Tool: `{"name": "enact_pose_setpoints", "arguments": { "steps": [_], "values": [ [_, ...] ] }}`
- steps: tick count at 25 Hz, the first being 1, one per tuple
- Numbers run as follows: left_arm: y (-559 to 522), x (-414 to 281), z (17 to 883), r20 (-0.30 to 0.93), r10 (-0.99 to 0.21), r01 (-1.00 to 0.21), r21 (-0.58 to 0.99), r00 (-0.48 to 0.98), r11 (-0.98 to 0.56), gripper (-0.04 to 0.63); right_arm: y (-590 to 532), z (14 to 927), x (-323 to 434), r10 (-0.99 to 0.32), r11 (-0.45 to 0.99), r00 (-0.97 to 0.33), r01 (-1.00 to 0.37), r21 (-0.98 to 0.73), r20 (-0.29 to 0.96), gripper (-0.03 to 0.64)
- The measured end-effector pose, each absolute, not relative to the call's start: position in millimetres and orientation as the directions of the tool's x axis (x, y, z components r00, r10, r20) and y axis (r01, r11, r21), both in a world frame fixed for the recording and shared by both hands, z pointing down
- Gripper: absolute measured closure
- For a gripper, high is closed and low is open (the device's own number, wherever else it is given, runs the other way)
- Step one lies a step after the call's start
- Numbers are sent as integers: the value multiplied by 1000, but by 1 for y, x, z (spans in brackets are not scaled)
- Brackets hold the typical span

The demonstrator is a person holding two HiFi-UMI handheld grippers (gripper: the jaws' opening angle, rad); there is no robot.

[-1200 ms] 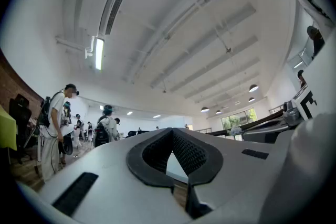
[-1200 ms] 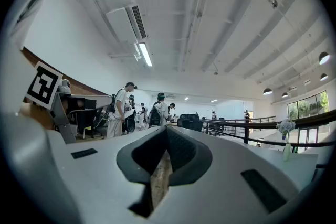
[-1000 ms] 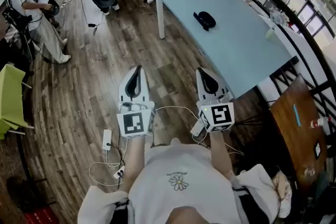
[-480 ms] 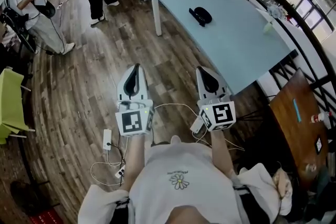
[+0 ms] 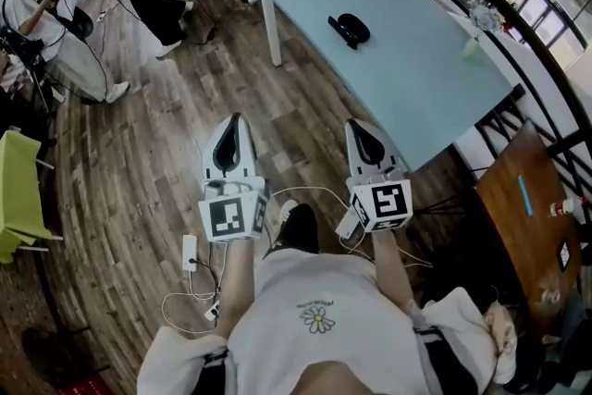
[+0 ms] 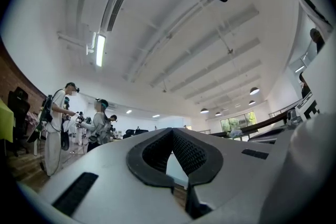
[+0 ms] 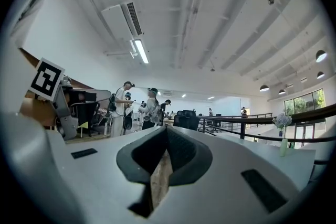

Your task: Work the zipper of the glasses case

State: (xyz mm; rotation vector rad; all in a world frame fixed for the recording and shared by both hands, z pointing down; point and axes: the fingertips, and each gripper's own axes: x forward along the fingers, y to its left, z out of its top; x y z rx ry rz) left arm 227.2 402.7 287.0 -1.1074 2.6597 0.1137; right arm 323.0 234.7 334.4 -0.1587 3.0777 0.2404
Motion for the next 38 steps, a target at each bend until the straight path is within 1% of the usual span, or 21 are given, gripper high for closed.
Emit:
{"name": "enact_pose_setpoints", "arguments": {
  "steps": [3, 8, 15, 20, 25, 29, 34, 38],
  "values": [
    [396, 213, 284, -286, -682, -709, -15, -673, 705, 581, 228, 334, 313, -97, 981, -993, -107, 160, -69, 609],
    [362, 179, 280, -310, -707, -739, -22, -636, 674, 581, 197, 335, 283, -120, 979, -990, -129, 157, -69, 609],
    [308, 101, 279, -308, -724, -759, -8, -617, 651, 581, 151, 338, 215, -147, 974, -988, -152, 166, -45, 609],
    [265, 33, 272, -306, -741, -777, -8, -598, 630, 581, 107, 334, 149, -173, 975, -984, -176, 139, -29, 609],
    [219, -67, 269, -310, -750, -786, -14, -584, 618, 581, 60, 330, 56, -196, 972, -981, -196, 133, -17, 609],
    [176, -132, 274, -273, -786, -810, -40, -554, 585, 581, 24, 330, -4, -226, 966, -974, -225, 130, -6, 609],
    [141, -179, 282, -256, -795, -820, -18, -549, 572, 581, -12, 334, -52, -242, 962, -970, -238, 136, 15, 609],
    [119, -205, 291, -216, -803, -822, 1, -556, 569, 581, -43, 335, -79, -267, 958, -963, -260, 124, 43, 609]
  ]
}}
